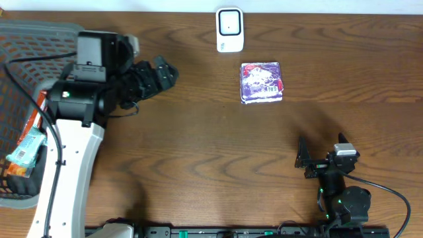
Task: Scan the item barcode
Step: 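Move the left gripper back toward the basket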
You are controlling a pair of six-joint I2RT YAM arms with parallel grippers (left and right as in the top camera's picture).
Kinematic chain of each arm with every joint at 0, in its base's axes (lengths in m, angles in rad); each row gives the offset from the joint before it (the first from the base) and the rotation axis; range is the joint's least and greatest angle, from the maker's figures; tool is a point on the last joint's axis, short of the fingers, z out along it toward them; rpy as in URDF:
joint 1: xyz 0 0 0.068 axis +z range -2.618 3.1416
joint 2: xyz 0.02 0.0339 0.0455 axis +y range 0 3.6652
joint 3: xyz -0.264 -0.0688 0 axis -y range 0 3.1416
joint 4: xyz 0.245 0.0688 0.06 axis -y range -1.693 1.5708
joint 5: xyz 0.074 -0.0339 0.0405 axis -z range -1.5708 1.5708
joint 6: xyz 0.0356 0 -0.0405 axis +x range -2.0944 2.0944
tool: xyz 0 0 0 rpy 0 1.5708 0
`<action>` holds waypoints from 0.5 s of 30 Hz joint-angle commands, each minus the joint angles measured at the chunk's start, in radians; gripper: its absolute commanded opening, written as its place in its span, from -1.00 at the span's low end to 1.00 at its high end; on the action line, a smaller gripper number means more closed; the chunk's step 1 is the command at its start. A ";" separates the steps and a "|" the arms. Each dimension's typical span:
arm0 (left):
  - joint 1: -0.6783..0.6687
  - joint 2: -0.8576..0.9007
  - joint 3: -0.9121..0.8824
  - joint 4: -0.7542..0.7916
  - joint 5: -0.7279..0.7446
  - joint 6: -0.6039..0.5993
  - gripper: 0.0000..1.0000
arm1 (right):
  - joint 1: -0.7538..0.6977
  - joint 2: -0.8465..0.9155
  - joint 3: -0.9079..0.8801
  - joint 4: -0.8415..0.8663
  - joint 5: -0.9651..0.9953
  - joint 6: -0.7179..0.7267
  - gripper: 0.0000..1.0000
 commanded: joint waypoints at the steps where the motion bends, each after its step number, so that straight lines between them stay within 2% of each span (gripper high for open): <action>1: 0.041 -0.007 0.003 -0.024 -0.013 -0.005 0.96 | -0.008 -0.006 -0.005 0.002 0.005 0.003 0.98; 15: 0.074 -0.007 0.003 -0.042 -0.047 -0.004 0.96 | -0.008 -0.006 -0.005 0.002 0.005 0.003 0.98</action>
